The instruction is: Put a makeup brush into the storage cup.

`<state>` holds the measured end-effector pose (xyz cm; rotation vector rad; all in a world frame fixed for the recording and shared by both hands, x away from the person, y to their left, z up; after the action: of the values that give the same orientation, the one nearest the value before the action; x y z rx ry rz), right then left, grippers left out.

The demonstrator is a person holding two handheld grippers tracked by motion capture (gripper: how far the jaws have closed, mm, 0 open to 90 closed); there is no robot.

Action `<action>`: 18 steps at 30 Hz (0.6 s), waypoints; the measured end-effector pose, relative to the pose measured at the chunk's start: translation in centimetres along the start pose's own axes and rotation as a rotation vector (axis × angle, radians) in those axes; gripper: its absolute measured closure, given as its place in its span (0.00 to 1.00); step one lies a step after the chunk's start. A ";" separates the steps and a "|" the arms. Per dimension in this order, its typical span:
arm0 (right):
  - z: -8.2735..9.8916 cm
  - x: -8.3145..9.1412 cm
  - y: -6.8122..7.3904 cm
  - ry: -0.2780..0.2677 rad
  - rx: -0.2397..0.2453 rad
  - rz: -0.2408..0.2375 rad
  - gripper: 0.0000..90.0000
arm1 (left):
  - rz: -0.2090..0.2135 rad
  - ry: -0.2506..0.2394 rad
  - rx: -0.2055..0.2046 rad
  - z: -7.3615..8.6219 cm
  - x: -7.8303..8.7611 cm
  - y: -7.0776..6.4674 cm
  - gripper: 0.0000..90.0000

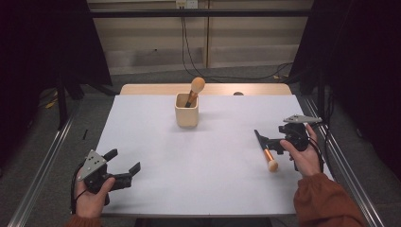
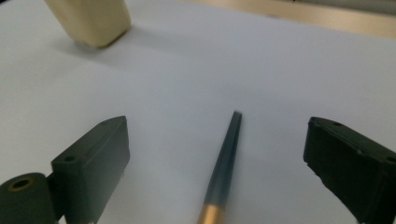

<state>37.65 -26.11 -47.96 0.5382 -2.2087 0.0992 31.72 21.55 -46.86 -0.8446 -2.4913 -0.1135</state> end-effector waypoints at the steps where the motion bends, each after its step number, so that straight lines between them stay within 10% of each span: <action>1: 0.0 0.0 -0.1 0.020 0.002 0.007 0.08 | 0.003 0.001 0.000 0.0 0.0 -0.1 0.02; 18: 1.4 -1.3 -0.2 0.290 0.006 -0.007 0.10 | 0.001 0.004 -0.003 0.0 -0.1 0.0 0.02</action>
<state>37.46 -26.20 -49.85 0.5018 -1.9240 0.1695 31.74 21.50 -46.92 -0.8461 -2.4877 -0.1180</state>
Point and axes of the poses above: each handheld gripper's, and its own axes: x roughly backward along the jaws, z roughly out of its underside, y roughly to its left, the point moved 9 cm from there along -x, roughly forward along the jaws, and after that the axes turned 10 degrees about y, right-handed, at the moved point
